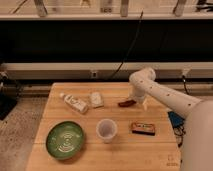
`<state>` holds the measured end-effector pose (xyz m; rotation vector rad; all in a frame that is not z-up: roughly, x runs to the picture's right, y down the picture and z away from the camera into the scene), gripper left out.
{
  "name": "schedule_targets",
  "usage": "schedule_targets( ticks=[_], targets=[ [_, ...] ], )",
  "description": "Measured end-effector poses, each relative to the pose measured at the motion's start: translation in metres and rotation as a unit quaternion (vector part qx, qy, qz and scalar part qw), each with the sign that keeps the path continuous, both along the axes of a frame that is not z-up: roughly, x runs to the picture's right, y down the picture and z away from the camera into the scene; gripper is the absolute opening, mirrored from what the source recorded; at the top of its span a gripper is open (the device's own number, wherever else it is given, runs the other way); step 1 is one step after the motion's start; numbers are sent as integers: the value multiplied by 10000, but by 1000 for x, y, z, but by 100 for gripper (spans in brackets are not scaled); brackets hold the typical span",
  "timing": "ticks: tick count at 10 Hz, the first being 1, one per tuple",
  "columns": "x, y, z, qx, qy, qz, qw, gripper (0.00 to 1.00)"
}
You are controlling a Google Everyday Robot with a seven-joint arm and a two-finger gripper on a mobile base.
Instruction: Place the pepper in the ceramic cup
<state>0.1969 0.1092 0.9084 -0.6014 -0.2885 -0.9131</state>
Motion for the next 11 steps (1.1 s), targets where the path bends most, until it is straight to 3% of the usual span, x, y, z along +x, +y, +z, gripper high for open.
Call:
schedule_targets(
  ticks=[6,11],
  targets=[
    [-7,-11,18,-103,109,263,9995,78],
    [-7,-9,27,-285,162,411,9986,29]
  ],
)
